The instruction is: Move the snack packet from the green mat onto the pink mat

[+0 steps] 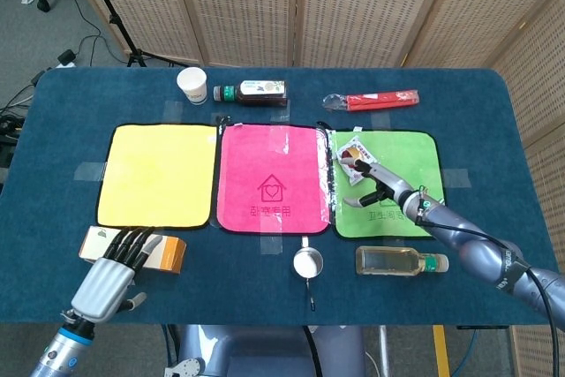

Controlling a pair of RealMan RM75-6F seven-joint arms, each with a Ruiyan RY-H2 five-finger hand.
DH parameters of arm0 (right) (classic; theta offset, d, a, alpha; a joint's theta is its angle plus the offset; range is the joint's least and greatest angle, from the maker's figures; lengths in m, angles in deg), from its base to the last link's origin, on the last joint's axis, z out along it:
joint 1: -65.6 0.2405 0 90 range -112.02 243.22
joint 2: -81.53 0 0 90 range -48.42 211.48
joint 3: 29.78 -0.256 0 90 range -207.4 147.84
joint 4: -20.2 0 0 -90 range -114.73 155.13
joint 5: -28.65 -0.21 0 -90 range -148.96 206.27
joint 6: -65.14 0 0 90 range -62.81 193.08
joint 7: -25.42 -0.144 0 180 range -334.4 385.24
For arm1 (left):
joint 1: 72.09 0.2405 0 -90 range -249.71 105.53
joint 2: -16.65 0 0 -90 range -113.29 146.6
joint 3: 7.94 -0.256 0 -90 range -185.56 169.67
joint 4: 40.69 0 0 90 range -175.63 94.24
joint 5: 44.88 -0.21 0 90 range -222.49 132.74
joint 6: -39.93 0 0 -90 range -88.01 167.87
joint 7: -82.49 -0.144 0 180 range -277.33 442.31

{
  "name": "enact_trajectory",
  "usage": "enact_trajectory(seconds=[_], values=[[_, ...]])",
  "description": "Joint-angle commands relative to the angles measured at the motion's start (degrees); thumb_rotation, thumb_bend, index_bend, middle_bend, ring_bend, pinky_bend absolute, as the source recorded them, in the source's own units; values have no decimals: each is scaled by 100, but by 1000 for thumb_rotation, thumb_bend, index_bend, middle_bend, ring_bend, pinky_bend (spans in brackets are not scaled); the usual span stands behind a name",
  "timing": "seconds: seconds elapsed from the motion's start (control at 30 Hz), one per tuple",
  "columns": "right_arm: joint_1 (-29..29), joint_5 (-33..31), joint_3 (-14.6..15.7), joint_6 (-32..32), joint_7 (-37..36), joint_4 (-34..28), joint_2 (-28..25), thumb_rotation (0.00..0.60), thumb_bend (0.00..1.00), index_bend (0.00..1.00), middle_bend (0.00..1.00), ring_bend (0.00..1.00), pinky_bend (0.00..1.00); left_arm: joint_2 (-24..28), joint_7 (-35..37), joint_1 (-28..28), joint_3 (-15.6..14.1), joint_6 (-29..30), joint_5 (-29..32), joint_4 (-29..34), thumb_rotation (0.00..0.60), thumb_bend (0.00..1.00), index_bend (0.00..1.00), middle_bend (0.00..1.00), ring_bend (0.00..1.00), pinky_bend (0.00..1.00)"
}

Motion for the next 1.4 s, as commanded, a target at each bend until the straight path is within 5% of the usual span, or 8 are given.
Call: enact_trajectory(seconds=[0.03, 0.63, 1.4], values=[[17, -64, 51, -64, -35, -7, -76, 600, 369, 90, 0, 0, 0, -5, -8, 1, -1, 6, -9, -1, 600, 73, 0, 0, 0, 0], [530, -369, 477, -80, -191, 1217, 356, 600, 372, 90, 0, 0, 0, -47, -68, -3, -10, -21, -5, -20, 600, 73, 0, 0, 0, 0], [833, -325, 226, 418, -10, 2345, 1017, 600, 387, 90, 0, 0, 0, -90, -89, -33, -64, -119, -8, -32, 600, 74, 0, 0, 0, 0]])
